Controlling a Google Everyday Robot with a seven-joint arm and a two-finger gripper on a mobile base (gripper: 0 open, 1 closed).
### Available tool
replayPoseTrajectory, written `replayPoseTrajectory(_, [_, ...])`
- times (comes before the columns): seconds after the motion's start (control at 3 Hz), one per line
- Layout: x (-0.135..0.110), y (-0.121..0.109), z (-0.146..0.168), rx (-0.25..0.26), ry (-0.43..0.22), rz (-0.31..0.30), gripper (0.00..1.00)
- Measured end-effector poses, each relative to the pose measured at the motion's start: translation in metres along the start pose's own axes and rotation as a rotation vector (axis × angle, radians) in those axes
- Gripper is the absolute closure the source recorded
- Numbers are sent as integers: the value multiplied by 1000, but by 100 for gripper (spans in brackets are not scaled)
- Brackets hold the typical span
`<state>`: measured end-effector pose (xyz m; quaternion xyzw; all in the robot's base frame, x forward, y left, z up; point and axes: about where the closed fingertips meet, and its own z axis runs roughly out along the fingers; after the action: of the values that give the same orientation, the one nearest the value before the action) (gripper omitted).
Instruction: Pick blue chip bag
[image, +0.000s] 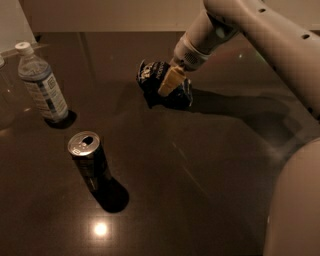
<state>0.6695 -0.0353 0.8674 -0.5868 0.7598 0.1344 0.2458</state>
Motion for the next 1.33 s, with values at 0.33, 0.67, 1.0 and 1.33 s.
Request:
replayPoseTrajectory(0.33, [1, 8, -21, -10, 1, 3, 65])
replayPoseTrajectory(0.67, [7, 16, -48, -8, 12, -3, 88])
replayPoseTrajectory(1.0, [13, 24, -83, 9, 49, -49, 100])
replayPoseTrajectory(1.33, [19, 29, -115, 42, 90, -103, 100])
